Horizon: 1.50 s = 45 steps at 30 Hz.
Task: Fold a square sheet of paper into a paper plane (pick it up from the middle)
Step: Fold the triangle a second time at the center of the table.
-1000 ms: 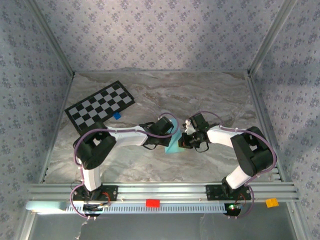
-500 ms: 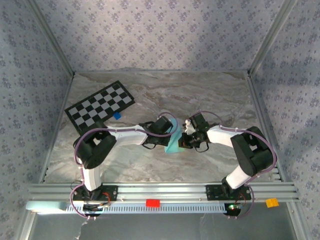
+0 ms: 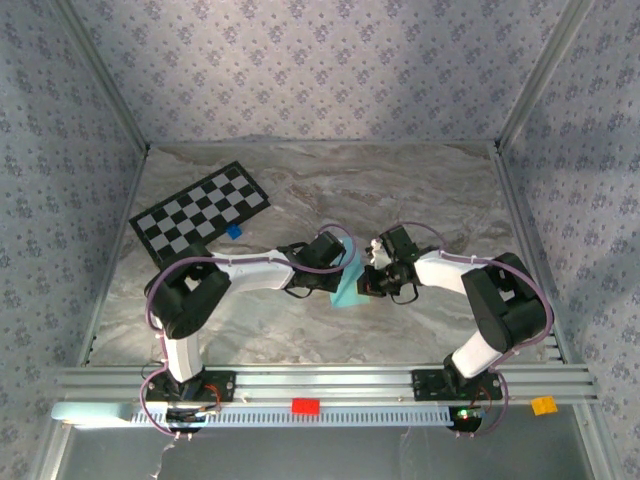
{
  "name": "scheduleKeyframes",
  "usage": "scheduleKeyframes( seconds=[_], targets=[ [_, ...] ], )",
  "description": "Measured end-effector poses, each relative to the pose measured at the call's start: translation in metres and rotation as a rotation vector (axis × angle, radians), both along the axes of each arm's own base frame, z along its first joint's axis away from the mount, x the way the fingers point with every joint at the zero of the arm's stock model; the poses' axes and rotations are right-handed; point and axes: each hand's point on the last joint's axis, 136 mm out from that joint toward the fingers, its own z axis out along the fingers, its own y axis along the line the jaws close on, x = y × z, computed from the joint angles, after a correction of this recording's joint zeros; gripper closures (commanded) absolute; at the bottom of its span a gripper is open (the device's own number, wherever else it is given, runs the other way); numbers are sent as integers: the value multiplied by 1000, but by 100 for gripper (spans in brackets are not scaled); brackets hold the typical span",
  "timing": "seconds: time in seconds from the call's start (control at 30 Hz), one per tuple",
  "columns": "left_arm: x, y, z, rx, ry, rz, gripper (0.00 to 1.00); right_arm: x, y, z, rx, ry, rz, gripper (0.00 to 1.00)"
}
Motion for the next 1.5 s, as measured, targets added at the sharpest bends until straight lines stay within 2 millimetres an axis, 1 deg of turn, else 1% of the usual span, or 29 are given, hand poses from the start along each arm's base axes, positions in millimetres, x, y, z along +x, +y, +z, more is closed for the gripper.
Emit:
scheduleKeyframes(
  seconds=[0.4,0.6,0.87,1.03,1.13,1.23,1.37,1.43,1.5],
  targets=[
    [2,-3,3,-8,-3,-2,97,1,-1,0,1,-2,1,95],
    [1,-3,-6,8,9,-2,97,1,-1,0,1,-2,1,95],
    [2,-4,-5,6,8,-2,97,1,-2,0,2,-1,-1,94],
    [2,-4,-5,5,9,-2,97,3,-3,2,6,-3,-10,91],
    [2,-4,-5,5,9,-2,98,7,-7,9,24,-8,-52,91],
    [2,-4,-5,5,10,-1,98,17,-7,26,92,-32,-105,95],
    [1,-4,-5,3,12,0,98,29,5,43,188,-44,-151,99],
    [1,-4,-5,3,13,0,98,32,13,47,224,-38,-157,100],
    [1,-4,-5,3,13,0,98,33,19,45,243,-21,-166,100]
  ],
)
